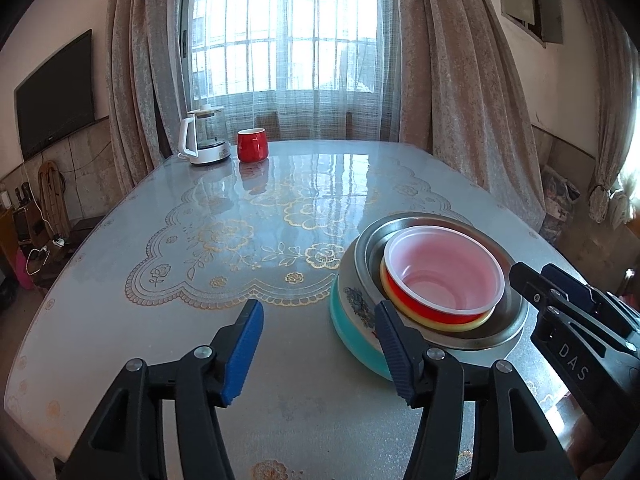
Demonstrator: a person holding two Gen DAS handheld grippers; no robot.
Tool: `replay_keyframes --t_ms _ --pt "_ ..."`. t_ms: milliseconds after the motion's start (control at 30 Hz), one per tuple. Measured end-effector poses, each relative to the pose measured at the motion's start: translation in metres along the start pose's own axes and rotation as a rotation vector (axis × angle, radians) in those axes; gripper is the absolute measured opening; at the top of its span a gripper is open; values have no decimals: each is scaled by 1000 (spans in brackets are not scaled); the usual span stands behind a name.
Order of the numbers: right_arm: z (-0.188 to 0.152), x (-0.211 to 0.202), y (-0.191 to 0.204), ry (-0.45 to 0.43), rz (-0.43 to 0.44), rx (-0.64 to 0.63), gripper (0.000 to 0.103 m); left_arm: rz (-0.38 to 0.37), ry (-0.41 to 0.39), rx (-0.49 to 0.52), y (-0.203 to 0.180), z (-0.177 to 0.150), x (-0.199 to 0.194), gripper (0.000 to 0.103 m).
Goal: Organize plates and bowls
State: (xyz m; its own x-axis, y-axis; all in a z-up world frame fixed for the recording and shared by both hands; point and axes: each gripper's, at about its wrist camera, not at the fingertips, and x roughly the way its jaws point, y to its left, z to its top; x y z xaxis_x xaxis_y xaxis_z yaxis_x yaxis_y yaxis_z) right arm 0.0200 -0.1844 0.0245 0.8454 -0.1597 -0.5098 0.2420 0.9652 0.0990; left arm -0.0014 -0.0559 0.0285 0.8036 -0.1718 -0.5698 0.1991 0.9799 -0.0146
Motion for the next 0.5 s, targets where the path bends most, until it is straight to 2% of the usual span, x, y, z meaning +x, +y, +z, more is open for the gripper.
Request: replay_keyframes --t_ms 500 --pt "-1 2 0 3 3 -6 38 4 -2 2 -1 0 1 63"
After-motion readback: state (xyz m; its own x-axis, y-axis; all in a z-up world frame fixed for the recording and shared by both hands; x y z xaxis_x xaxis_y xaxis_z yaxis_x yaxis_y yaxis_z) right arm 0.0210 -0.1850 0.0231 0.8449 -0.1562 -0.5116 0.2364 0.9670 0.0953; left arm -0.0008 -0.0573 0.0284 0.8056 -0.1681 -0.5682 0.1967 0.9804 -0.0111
